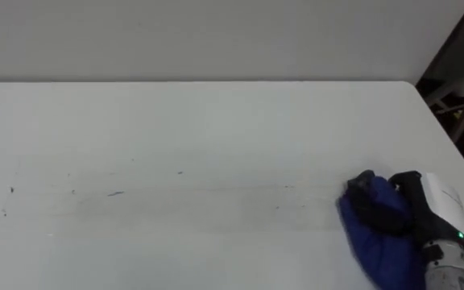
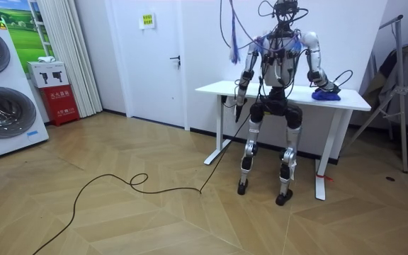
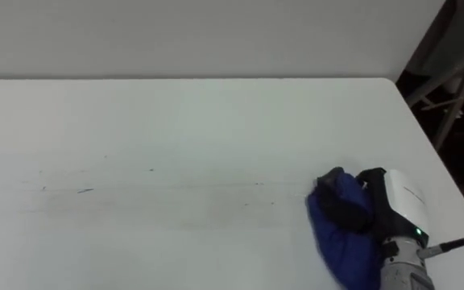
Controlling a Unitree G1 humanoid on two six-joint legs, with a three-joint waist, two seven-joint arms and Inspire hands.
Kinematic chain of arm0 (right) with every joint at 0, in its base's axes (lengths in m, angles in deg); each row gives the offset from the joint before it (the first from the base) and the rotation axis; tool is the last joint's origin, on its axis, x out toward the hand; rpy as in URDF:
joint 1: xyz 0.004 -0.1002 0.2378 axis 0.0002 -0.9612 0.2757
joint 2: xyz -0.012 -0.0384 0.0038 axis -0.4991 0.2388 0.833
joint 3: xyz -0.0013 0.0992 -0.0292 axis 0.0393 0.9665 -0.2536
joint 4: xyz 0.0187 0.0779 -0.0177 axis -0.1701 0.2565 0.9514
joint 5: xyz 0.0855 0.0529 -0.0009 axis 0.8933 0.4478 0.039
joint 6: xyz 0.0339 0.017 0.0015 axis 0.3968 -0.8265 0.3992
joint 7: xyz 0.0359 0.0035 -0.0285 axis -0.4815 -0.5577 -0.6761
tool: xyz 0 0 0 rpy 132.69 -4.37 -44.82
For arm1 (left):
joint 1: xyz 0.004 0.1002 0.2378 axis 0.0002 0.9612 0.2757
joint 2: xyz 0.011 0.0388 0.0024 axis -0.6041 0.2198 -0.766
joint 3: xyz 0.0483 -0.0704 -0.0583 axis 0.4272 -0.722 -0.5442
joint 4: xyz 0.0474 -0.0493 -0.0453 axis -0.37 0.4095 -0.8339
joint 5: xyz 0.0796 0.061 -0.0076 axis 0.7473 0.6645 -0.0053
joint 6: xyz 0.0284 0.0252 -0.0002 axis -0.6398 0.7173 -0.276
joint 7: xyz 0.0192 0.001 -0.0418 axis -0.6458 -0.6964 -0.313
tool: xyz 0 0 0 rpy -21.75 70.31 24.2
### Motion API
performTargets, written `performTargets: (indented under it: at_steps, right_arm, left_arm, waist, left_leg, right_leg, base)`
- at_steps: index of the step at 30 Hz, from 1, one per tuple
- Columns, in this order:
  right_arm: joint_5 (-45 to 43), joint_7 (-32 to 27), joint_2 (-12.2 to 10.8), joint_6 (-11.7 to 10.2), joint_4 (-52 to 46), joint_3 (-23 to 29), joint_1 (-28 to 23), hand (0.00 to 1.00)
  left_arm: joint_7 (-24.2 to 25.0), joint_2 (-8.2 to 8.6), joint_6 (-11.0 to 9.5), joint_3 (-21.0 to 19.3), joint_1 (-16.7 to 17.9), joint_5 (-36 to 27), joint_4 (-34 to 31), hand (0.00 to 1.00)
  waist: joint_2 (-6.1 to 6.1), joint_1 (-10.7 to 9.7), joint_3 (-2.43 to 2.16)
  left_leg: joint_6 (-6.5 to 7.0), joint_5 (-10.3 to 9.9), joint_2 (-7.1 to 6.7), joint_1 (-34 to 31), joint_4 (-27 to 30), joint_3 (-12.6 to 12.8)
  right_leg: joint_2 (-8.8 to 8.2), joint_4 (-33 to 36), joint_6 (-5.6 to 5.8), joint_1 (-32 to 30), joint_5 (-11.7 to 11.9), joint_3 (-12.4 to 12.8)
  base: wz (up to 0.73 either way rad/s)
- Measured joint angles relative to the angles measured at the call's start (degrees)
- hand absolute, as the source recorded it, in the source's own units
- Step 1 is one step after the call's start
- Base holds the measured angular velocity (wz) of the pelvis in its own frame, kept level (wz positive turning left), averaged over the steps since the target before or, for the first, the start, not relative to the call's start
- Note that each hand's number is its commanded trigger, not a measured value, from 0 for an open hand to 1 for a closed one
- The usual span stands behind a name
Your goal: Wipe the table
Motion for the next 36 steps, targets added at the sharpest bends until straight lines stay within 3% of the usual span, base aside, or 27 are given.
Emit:
performTargets:
  at_steps: [1,4,5,30,36]
  right_arm:
    - [0.27,0.18,0.0,-0.01,0.01,0.21,0.0,0.15]
    - [0.61,0.19,0.01,-0.02,0.03,0.82,0.0,0.07]
    - [0.61,0.18,0.02,-0.04,0.1,0.9,-0.02,0.0]
    - [4.75,-1.47,0.03,-2.18,1.47,1.27,-0.47,0.0]
    - [13.95,-4.86,0.05,-2.25,1.55,6.06,-0.76,0.0]
  left_arm:
    - [0.29,-0.08,-0.11,-0.01,-0.04,0.0,0.2,0.0]
    - [0.71,-0.16,-0.67,0.0,-0.07,0.0,0.74,0.0]
    - [0.76,-0.17,-0.8,0.0,-0.09,0.01,0.96,0.0]
    - [0.97,-0.46,-1.71,0.09,-0.09,-0.46,1.48,0.0]
    - [0.64,-0.7,-1.71,-0.14,0.28,-1.12,1.35,0.0]
  waist:
    - [-0.05,0.01,-0.02]
    - [-0.04,-0.04,-0.04]
    - [0.02,-0.16,-0.03]
    - [-0.8,-1.35,0.04]
    - [-0.48,-1.8,0.21]
  left_leg:
    - [0.03,-0.03,0.0,-0.15,0.0,0.0]
    - [0.04,-0.03,0.0,-0.27,0.07,-0.02]
    - [0.04,-0.03,0.0,-0.26,0.1,-0.02]
    - [0.04,-0.03,0.01,-0.18,0.08,0.19]
    - [0.06,-0.15,0.02,-0.26,-0.03,0.17]
  right_leg:
    - [0.0,0.13,0.01,-0.23,0.01,0.07]
    - [0.0,0.18,0.0,-0.31,0.01,0.05]
    - [0.0,0.18,0.01,-0.3,0.01,0.05]
    - [0.03,-0.02,0.02,-0.3,0.02,0.2]
    - [0.03,-0.19,0.05,-0.29,0.04,0.03]
  base:
    - [0.0]
    - [0.0]
    - [0.0]
    - [0.0]
    - [0.01]
